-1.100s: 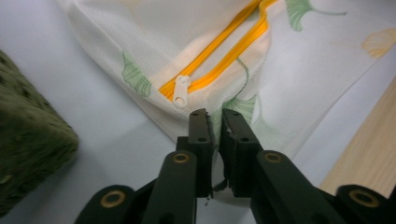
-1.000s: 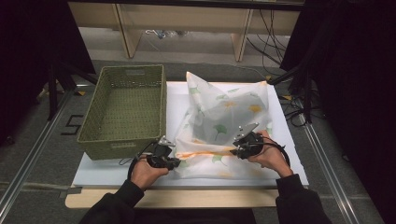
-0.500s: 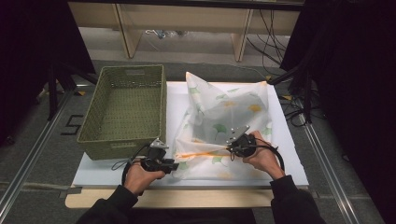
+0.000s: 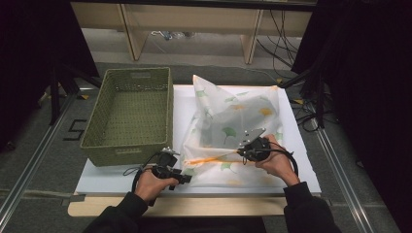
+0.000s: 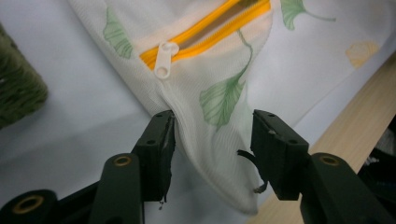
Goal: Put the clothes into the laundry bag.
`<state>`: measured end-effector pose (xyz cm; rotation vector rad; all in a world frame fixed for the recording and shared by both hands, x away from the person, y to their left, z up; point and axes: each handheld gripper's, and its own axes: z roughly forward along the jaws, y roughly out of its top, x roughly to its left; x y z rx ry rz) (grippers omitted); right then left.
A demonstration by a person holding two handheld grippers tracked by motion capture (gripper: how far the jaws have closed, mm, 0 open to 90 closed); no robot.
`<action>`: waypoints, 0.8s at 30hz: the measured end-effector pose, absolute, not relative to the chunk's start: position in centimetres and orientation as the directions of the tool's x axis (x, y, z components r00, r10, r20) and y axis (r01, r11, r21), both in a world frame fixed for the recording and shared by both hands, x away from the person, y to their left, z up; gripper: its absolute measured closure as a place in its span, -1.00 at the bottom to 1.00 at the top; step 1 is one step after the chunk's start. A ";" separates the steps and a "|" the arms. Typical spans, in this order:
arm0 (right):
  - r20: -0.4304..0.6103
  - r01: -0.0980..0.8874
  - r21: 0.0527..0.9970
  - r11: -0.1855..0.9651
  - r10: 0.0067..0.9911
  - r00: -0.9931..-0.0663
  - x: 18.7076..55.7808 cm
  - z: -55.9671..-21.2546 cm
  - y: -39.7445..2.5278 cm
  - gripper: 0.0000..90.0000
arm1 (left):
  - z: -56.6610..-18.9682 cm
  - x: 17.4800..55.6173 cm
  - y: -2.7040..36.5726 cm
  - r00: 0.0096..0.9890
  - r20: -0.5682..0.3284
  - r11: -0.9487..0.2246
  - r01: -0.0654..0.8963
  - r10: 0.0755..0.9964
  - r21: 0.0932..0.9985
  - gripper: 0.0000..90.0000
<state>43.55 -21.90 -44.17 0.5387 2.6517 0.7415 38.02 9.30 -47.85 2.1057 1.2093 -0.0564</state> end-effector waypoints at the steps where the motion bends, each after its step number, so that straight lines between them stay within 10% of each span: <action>1: -0.221 0.248 0.549 0.798 0.426 -0.877 43.6 -44.2 -21.8 0.99 | -47.9 38.2 9.2 0.577 -0.353 -0.331 0.763 0.736 0.556 0.20; 6: -0.215 0.256 0.556 0.791 0.434 -0.875 43.6 -44.2 -21.9 0.98 | -48.2 38.2 9.2 0.573 -0.355 -0.311 0.756 0.738 0.576 0.56; 16: -0.209 0.255 0.556 0.791 0.430 -0.878 43.7 -44.3 -21.9 0.98 | -48.3 38.8 9.4 0.539 -0.408 -0.243 0.775 0.737 0.584 0.34; 24: -0.210 0.252 0.554 0.793 0.426 -0.880 43.8 -44.3 -22.0 0.97 | -47.7 38.3 8.7 0.605 -0.295 -0.314 0.698 0.739 0.644 0.88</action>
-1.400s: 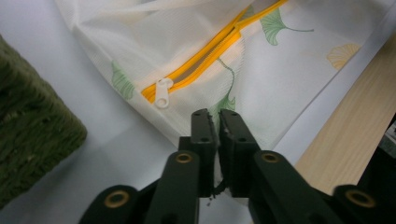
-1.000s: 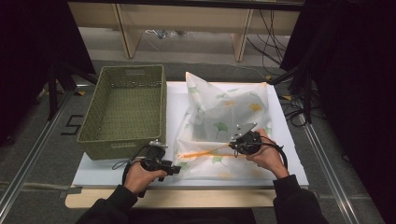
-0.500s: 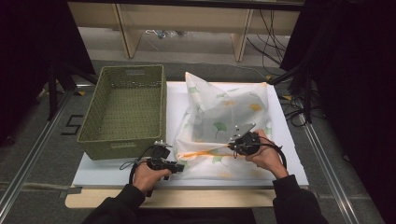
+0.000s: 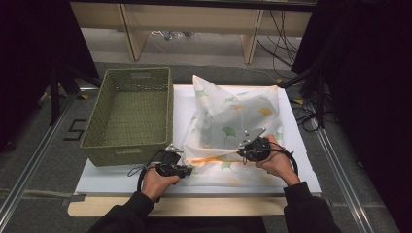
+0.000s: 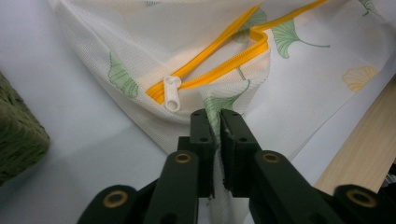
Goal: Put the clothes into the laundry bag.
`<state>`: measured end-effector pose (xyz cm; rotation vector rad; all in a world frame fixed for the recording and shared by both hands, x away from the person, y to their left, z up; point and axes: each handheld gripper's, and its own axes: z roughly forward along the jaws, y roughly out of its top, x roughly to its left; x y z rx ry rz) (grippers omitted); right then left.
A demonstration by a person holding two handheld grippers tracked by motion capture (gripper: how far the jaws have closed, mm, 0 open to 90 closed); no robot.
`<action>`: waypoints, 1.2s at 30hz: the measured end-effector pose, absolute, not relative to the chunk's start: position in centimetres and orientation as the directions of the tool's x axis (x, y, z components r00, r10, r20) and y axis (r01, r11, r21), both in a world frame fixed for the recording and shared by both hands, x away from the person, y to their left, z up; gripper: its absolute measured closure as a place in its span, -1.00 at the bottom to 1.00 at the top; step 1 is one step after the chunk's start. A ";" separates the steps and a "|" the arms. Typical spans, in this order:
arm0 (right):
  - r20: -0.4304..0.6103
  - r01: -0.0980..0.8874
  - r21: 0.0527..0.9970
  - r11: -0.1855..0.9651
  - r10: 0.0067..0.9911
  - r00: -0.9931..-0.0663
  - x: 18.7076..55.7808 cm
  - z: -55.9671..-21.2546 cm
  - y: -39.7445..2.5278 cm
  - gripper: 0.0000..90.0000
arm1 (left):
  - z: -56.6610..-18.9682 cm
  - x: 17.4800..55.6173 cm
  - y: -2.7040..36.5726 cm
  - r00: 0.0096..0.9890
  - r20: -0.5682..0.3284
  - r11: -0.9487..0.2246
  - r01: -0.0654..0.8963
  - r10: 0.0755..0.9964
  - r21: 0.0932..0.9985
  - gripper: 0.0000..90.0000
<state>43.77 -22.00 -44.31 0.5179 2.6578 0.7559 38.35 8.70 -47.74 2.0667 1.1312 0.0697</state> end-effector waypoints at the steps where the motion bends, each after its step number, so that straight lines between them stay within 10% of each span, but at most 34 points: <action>1: -0.209 0.252 0.556 0.792 0.426 -0.880 43.8 -44.3 -22.0 0.97 | -47.7 38.3 8.7 0.608 -0.293 -0.313 0.693 0.738 0.649 0.92; 21: -0.204 0.244 0.593 0.767 0.437 -0.876 43.8 -44.9 -19.5 0.36 | -46.2 36.3 8.5 0.695 -0.158 -0.428 0.588 0.702 0.686 0.95; 32: -0.236 0.111 0.577 0.809 0.295 -0.926 44.7 -45.7 -14.5 0.51 | -45.9 36.2 8.4 0.703 -0.163 -0.432 0.585 0.693 0.687 0.94; 36: -0.245 0.072 0.553 0.830 0.245 -0.938 44.7 -46.2 -13.6 0.90 | -46.0 36.2 8.5 0.700 -0.174 -0.426 0.591 0.692 0.685 0.92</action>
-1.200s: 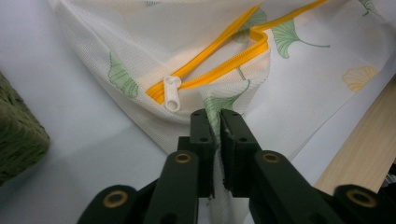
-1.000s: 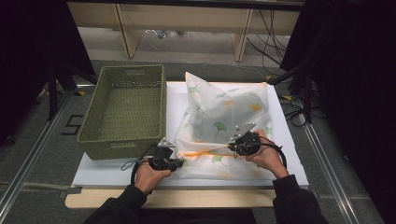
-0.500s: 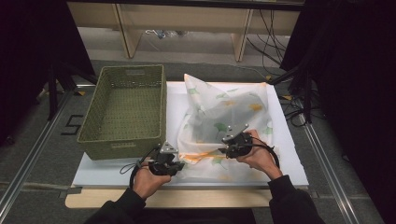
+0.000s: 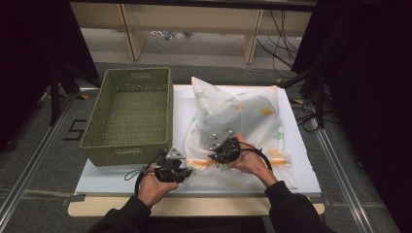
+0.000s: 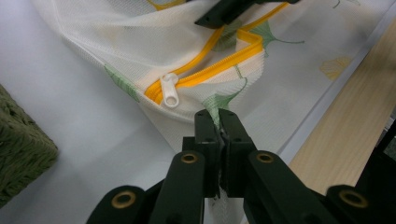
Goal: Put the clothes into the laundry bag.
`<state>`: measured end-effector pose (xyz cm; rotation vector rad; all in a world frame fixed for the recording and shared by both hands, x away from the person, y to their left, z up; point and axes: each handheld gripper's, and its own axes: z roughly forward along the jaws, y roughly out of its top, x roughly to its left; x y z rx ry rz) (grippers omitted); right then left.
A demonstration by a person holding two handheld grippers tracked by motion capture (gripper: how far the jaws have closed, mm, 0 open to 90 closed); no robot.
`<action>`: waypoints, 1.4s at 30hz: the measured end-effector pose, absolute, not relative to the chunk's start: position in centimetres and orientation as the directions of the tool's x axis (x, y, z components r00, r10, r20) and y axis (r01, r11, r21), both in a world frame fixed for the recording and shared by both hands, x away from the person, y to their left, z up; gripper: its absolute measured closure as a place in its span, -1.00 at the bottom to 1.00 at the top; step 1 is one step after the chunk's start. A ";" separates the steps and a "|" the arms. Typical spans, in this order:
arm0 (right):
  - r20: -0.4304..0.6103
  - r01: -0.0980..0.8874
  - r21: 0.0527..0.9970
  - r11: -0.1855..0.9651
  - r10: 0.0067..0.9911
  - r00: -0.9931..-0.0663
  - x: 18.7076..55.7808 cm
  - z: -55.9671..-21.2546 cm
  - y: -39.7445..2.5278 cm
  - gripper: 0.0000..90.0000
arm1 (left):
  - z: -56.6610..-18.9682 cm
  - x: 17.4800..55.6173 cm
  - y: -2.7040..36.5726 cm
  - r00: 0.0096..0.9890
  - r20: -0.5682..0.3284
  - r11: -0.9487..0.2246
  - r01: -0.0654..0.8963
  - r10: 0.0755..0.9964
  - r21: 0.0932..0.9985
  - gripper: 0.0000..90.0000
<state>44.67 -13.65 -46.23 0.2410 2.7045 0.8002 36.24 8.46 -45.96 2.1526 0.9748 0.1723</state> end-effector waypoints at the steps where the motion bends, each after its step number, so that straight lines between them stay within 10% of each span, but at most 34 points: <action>1: -0.258 0.067 0.534 0.843 0.238 -0.937 44.6 -46.2 -13.5 1.00 | -46.0 36.3 8.5 0.702 -0.185 -0.424 0.595 0.688 0.683 0.84; 9: -0.249 0.070 0.590 0.805 0.264 -0.932 44.3 -44.3 -14.6 1.00 | -45.7 37.0 9.9 0.636 -0.278 -0.331 0.666 0.720 0.669 0.06; 23: -0.273 0.053 0.635 0.771 0.288 -0.918 43.8 -42.0 -15.6 1.00 | -45.9 37.9 10.0 0.568 -0.413 -0.239 0.748 0.712 0.619 -0.06; 34: -0.263 0.049 0.656 0.753 0.289 -0.921 43.6 -41.4 -15.6 1.00 | -46.8 39.0 8.5 0.579 -0.399 -0.284 0.756 0.710 0.590 0.00; 42: -0.254 0.059 0.648 0.760 0.288 -0.923 43.8 -41.8 -15.6 1.00 | -47.3 39.0 8.8 0.601 -0.390 -0.279 0.729 0.698 0.625 0.61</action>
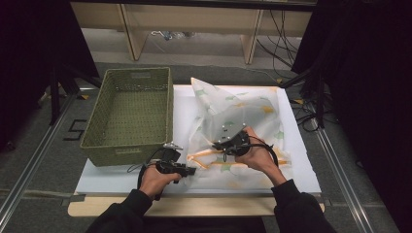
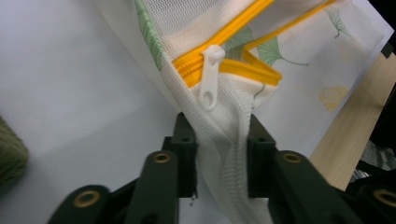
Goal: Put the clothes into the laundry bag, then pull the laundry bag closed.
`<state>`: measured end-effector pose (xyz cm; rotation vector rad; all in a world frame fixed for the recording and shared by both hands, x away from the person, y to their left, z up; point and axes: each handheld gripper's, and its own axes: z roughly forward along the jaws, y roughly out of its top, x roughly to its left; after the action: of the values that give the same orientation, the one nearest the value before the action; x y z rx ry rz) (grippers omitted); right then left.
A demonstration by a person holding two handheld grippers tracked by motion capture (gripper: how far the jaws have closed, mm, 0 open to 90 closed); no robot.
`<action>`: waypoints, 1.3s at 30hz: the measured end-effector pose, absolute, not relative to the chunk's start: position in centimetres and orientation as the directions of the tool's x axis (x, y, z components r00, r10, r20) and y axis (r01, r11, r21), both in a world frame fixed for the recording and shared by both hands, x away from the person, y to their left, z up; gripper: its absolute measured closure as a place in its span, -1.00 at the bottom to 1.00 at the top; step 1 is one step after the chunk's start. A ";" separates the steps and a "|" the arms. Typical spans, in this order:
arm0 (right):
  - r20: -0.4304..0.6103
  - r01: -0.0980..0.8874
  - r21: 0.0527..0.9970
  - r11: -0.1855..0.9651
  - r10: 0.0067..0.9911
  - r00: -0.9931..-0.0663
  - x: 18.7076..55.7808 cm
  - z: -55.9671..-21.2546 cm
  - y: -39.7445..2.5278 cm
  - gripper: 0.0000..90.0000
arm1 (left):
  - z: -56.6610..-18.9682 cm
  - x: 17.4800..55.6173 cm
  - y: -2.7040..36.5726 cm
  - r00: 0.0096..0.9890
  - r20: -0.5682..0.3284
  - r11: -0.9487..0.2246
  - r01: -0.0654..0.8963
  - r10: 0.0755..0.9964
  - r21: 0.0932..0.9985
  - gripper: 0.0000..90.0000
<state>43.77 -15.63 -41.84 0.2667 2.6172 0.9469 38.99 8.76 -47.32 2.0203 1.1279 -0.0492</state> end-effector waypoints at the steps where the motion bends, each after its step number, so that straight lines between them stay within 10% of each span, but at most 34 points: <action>1: -0.253 0.063 0.644 0.762 0.291 -0.923 43.8 -41.9 -15.7 1.00 | -47.2 39.0 8.9 0.601 -0.386 -0.263 0.719 0.700 0.643 0.67; 15: -0.222 0.105 0.644 0.758 0.317 -0.922 44.1 -42.7 -15.8 1.00 | -46.8 38.4 9.0 0.652 -0.328 -0.307 0.664 0.684 0.682 0.87; 39: -0.119 0.223 0.727 0.649 0.440 -0.890 43.2 -41.3 -15.7 0.37 | -46.5 37.8 8.4 0.706 -0.210 -0.408 0.596 0.676 0.691 0.89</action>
<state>43.17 -15.72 -41.34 0.5330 2.5843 1.0835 37.77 8.40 -46.48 2.1291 0.9658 0.1309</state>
